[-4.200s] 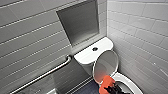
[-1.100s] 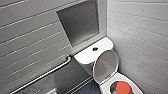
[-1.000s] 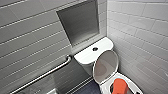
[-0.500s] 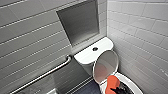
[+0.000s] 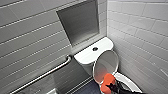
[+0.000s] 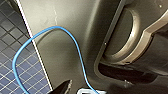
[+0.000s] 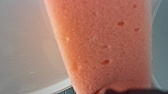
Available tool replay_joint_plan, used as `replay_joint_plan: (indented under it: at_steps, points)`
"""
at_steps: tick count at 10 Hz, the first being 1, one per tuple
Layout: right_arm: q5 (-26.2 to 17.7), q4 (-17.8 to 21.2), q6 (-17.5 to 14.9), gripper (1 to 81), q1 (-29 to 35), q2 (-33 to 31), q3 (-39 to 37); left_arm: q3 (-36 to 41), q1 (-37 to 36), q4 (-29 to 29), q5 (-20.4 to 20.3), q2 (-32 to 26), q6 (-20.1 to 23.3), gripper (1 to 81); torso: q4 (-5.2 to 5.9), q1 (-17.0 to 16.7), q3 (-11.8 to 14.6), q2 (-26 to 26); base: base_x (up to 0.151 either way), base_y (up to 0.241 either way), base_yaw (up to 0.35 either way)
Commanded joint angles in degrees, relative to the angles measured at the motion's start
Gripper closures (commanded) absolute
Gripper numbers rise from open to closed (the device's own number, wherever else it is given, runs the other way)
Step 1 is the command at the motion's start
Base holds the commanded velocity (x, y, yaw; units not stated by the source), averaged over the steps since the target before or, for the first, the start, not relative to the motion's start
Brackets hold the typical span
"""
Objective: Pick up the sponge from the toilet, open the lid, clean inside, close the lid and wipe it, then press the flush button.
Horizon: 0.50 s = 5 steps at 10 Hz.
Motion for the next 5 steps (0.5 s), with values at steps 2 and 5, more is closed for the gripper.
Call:
replay_joint_plan:
  at_steps: [2,5]
  points:
    - [-0.6,3.8,0.3,81.1,4.7,6.7,-8.6,-0.3,0.9,-0.8,5.1,-0.5,0.2,1.0,0.0,0.0,0.0,0.0,0.0,0.0,0.0]
    - [1.6,3.2,-0.2,81.1,-1.2,2.7,-3.4,-0.3,0.9,-0.8,5.0,-0.5,0.2,1.0,0.0,0.0,0.0,0.0,0.0,0.0,0.0]
